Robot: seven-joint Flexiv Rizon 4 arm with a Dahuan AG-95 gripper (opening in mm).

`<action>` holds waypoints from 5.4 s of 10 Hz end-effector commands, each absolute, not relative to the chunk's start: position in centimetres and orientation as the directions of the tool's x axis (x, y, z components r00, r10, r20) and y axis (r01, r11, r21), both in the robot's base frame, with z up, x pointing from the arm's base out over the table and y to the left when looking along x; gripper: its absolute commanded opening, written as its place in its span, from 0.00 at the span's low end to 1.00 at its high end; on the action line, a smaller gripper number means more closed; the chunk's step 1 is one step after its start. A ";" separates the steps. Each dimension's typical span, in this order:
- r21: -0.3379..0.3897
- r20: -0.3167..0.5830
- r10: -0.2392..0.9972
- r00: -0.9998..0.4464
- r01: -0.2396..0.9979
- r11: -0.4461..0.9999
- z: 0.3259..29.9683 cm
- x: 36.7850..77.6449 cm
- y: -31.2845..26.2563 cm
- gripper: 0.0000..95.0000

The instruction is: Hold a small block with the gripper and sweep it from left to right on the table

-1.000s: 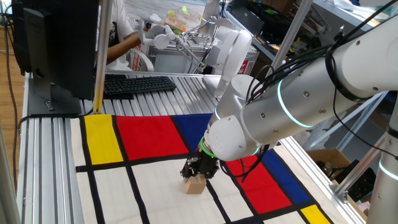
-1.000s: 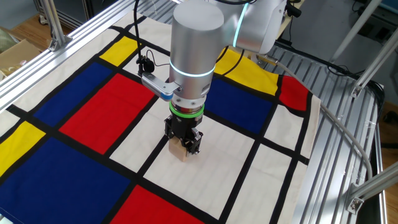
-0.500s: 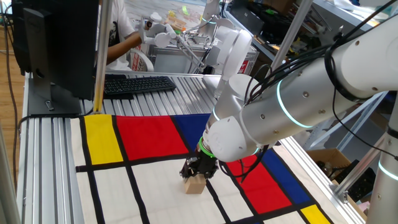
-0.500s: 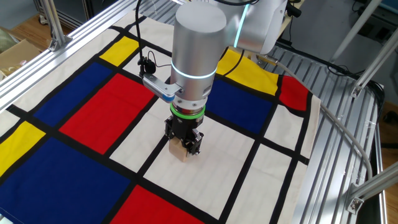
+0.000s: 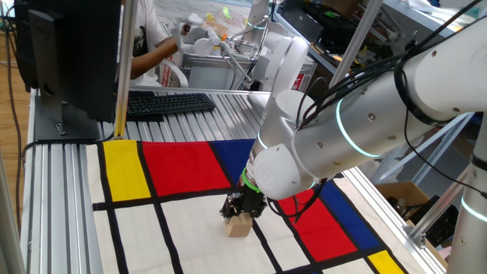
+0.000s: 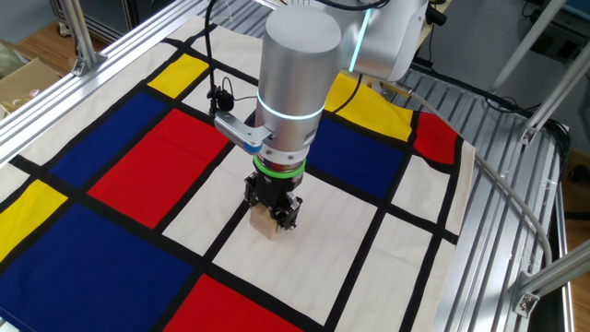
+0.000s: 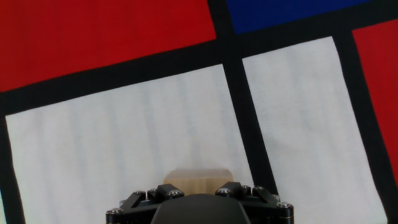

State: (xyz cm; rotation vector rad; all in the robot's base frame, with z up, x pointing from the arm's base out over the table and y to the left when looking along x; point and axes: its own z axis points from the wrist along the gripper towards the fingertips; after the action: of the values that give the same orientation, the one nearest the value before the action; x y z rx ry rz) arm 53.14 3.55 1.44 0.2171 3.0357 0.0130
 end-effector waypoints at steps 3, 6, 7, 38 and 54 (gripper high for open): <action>0.023 -0.098 0.091 -0.991 0.089 0.996 1.4 53.1 3.7 0.00; 0.019 -0.103 0.068 -0.992 0.067 0.998 1.4 53.1 3.7 0.00; 0.020 -0.103 0.071 -0.992 0.069 0.997 1.4 53.1 3.7 0.00; 0.043 -0.098 0.104 -0.990 0.100 0.994 1.4 52.3 6.2 0.00; 0.041 -0.099 0.116 -0.988 0.112 0.993 1.4 52.0 6.9 0.00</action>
State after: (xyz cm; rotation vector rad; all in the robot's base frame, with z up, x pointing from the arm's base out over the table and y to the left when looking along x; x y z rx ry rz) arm 51.99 6.91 1.38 0.1755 3.0340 0.0576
